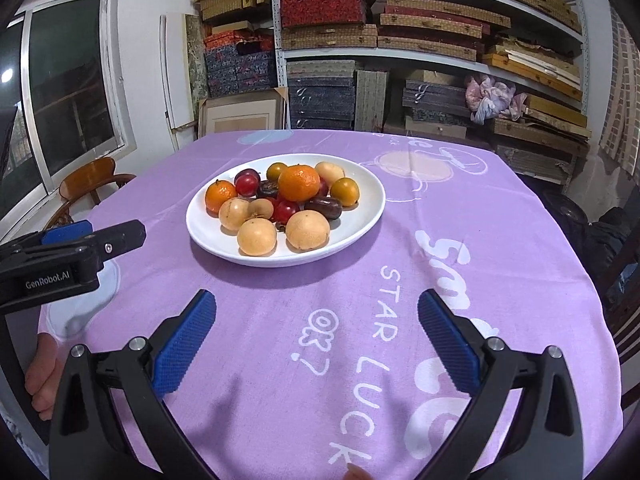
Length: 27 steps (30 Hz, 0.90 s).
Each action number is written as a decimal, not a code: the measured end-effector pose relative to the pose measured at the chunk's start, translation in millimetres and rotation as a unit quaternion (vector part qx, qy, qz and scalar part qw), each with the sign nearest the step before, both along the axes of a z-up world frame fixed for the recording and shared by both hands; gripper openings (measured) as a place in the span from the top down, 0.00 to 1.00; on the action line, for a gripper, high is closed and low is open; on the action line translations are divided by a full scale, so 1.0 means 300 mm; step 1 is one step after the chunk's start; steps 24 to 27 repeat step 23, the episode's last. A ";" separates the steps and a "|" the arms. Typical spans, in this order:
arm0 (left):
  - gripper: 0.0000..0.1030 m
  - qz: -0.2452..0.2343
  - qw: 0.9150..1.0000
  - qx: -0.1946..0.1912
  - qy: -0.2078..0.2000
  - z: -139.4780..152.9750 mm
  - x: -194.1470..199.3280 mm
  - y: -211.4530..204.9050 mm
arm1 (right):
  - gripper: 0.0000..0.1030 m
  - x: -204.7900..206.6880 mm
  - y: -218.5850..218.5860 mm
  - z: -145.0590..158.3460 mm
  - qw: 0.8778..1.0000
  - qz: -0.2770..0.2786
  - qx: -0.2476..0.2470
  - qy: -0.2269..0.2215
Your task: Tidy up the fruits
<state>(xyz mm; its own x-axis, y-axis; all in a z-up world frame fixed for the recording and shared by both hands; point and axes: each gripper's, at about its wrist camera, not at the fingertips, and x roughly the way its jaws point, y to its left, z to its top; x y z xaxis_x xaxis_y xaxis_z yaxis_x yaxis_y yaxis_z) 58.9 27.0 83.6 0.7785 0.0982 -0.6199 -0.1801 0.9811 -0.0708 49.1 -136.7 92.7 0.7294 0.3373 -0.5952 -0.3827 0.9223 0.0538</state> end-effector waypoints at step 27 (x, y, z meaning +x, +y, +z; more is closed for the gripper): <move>0.03 -0.021 0.999 0.050 0.008 -0.034 -0.001 -0.072 | 0.04 -0.011 0.022 -0.007 1.000 0.018 -0.008 -0.002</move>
